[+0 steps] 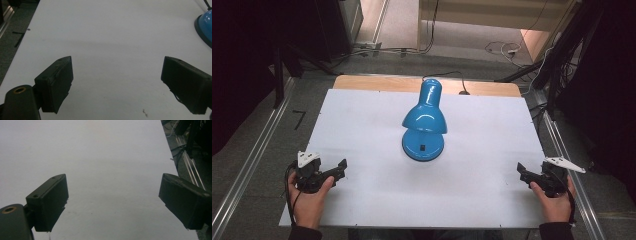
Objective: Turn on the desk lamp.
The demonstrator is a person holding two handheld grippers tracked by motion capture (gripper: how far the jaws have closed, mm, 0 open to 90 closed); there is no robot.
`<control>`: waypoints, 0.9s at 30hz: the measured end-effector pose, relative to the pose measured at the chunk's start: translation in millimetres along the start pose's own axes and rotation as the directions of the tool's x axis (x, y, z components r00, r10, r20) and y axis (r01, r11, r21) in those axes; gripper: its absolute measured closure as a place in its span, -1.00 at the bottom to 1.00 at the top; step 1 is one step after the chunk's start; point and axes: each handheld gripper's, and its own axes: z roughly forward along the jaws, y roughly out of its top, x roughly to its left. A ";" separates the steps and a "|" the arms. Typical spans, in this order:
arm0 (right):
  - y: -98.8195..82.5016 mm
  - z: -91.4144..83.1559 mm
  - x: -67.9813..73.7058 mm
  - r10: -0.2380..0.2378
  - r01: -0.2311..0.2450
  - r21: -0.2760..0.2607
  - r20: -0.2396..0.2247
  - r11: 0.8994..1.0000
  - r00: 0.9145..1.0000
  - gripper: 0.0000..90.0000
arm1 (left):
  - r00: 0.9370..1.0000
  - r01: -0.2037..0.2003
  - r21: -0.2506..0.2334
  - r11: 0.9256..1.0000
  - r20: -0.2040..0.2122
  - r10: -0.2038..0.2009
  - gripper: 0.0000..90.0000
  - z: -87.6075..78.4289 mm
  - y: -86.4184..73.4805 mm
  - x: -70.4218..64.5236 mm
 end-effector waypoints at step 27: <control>5.6 4.5 27.2 -0.058 0.059 0.019 -0.073 0.998 0.996 -0.83 | 1.000 0.002 -0.005 1.000 -0.006 -0.002 -0.74 -0.4 -0.3 0.1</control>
